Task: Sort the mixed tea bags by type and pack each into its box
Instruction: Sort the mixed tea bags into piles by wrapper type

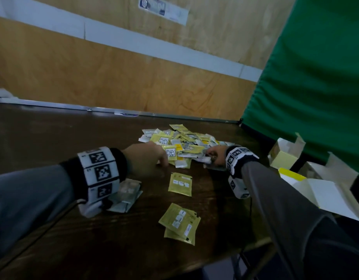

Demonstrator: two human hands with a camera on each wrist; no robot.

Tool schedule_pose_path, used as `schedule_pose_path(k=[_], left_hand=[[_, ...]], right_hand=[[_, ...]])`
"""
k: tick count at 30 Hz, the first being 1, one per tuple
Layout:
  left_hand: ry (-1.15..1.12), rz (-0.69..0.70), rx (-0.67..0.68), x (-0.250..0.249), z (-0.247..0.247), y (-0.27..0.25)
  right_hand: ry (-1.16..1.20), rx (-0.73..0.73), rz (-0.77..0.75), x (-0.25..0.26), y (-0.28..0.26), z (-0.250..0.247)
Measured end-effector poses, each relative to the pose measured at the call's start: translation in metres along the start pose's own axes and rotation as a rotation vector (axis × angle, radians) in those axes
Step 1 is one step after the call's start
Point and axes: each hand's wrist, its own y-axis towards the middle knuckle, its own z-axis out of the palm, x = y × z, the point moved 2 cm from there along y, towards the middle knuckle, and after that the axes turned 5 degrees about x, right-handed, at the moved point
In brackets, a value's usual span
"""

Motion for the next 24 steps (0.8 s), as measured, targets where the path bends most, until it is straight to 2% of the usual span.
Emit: schedule_pose_path(k=[2,5,8,11,13,15,20,22,24], left_hand=[[-0.057,0.052,-0.024,-0.010,0.001,0.012],[-0.188,0.044,-0.001,-0.019,0.000,0.031],[-0.310,0.016,-0.070,-0.029,-0.005,0.045],[-0.495,0.028,-0.128,-0.039,-0.004,0.062],[-0.660,0.073,-0.126,-0.050,-0.002,0.070],[-0.843,0.100,-0.145,-0.061,0.000,0.074],[-1.062,0.146,-0.315,-0.069,0.005,0.074],[-1.167,0.104,-0.320,-0.065,0.004,0.069],[-1.220,0.050,-0.324,-0.058,0.002,0.065]], right_hand=[[0.096,-0.109,0.041,-0.011,-0.002,0.006],[0.568,-0.181,0.103,-0.028,-0.012,0.020],[0.991,-0.259,0.018,-0.034,-0.035,0.021],[1.304,-0.178,-0.119,-0.024,-0.068,0.019],[1.373,-0.115,-0.212,-0.014,-0.087,0.019],[1.341,-0.110,-0.288,-0.004,-0.101,0.018],[1.175,-0.164,-0.392,0.016,-0.114,0.018],[1.199,-0.092,-0.414,0.022,-0.113,0.023],[1.309,0.011,-0.371,0.025,-0.112,0.028]])
